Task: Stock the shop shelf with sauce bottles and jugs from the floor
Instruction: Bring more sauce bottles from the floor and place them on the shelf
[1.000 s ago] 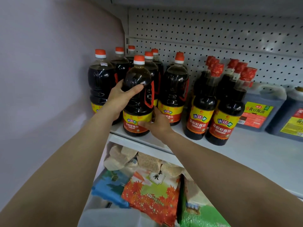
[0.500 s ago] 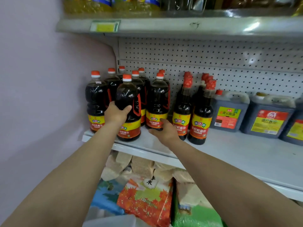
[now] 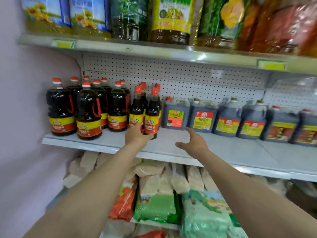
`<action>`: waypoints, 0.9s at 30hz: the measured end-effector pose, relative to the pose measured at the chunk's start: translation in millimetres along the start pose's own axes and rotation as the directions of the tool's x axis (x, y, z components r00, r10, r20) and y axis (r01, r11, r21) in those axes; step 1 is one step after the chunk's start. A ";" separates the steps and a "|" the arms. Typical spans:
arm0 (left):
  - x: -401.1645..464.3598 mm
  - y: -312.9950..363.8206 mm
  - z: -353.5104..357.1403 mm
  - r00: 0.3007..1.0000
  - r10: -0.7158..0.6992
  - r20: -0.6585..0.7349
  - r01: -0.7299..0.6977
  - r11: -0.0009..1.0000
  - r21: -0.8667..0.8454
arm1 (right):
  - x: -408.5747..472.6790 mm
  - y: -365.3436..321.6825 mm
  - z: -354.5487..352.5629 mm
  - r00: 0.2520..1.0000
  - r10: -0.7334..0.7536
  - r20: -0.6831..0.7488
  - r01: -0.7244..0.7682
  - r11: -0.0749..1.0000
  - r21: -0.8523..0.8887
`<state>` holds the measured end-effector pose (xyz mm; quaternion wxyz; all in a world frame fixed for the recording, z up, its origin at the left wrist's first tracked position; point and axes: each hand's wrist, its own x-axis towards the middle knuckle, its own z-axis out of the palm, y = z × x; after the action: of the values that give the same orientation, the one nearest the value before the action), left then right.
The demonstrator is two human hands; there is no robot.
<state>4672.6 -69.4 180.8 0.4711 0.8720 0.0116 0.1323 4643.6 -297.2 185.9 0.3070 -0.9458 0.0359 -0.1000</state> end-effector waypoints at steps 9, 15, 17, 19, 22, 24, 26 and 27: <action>-99.0 89.6 137.5 0.952 0.109 0.285 -0.144 0.984 0.102 | -113.1 140.2 -108.9 0.972 0.200 -0.128 -0.209 0.976 -0.065; -155.4 132.9 226.7 0.859 0.218 0.464 -0.264 0.964 0.038 | -174.0 218.6 -152.2 0.904 0.347 -0.249 -0.380 0.919 -0.102; -166.7 147.0 254.6 0.819 0.258 0.513 -0.308 0.951 0.012 | -186.0 244.7 -163.8 0.869 0.407 -0.281 -0.451 0.885 -0.116; -174.8 159.7 283.5 0.772 0.298 0.561 -0.355 0.935 -0.009 | -198.3 265.8 -174.1 0.829 0.468 -0.307 -0.519 0.848 -0.109; -183.1 175.1 327.2 0.682 0.361 0.636 -0.426 0.903 -0.055 | -216.1 292.2 -186.1 0.770 0.548 -0.326 -0.601 0.795 -0.082; -187.7 184.2 356.3 0.606 0.384 0.697 -0.467 0.881 -0.080 | -225.2 310.8 -190.7 0.725 0.592 -0.352 -0.651 0.756 -0.067; -191.2 191.4 383.1 0.532 0.409 0.742 -0.505 0.856 -0.110 | -233.0 326.8 -193.3 0.667 0.642 -0.378 -0.706 0.706 -0.048; -192.5 194.4 395.8 0.497 0.422 0.758 -0.521 0.844 -0.128 | -236.2 333.2 -194.1 0.637 0.664 -0.392 -0.731 0.681 -0.033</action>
<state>4562.2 -529.3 92.6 0.3239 0.8393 -0.4185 -0.1244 4369.5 -647.5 104.1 0.2190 -0.8484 0.4628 -0.1348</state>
